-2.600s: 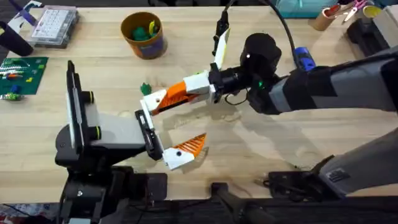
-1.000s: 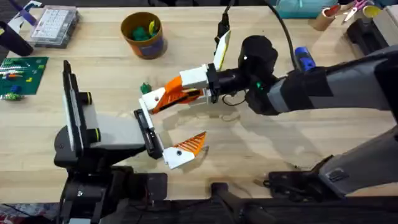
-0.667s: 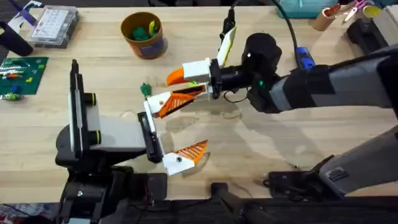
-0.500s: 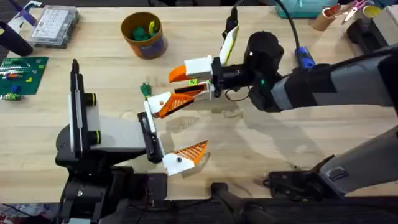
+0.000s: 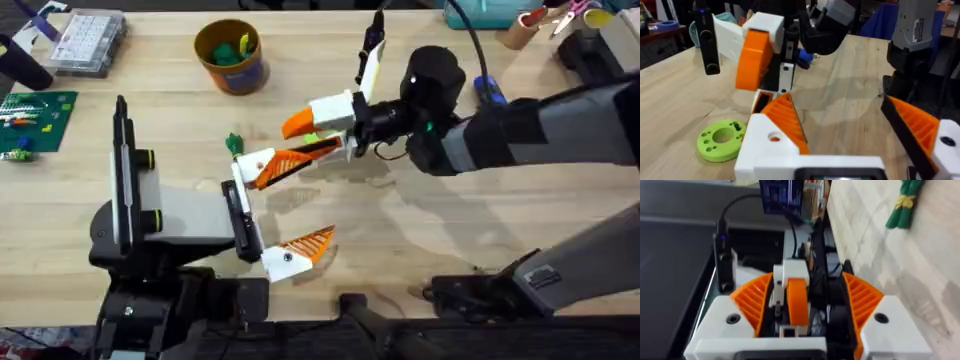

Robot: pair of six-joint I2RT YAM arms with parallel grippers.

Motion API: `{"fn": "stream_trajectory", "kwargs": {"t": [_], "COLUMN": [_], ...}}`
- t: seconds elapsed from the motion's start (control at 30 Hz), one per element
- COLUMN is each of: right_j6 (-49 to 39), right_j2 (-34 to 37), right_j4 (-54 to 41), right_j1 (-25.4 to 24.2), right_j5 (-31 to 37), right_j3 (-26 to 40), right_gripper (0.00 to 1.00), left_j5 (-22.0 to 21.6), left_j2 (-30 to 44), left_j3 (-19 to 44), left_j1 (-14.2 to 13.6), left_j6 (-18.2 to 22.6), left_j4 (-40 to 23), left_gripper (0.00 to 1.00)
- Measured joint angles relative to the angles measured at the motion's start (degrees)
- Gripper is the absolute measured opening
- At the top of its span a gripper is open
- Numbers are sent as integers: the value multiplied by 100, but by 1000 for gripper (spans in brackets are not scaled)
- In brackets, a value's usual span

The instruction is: Pick up the gripper from the table and insert it into the empty holder that is missing its gripper. Then pick up a screw, insert it into the mounting hole, and use the screwdriver to tighten it. Finally, clean up the table by picking up the vegetable and placing it into the bucket.

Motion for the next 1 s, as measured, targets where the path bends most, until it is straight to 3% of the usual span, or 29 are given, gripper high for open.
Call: {"fn": "stream_trajectory", "kwargs": {"t": [0.57, 0.7, 0.87, 1.0], "right_j6": [7, 15, 31, 44], "right_j2": [0, 0, 0, 0], "right_j4": [2, 6, 27, 16], "right_j1": [2, 2, 2, 2], "right_j5": [-934, -975, -1028, -1030], "right_j3": [0, 2, 12, 15], "right_gripper": [757, 480, 57, 17], "left_j5": [0, 0, -2, 0], "left_j2": [0, 0, -2, 0], "left_j3": [0, 0, 0, 0], "left_j1": [0, -2, -2, -1], "left_j6": [1, 0, -25, -31], "left_j4": [0, 0, -53, -61], "left_gripper": [986, 986, 986, 986]}}
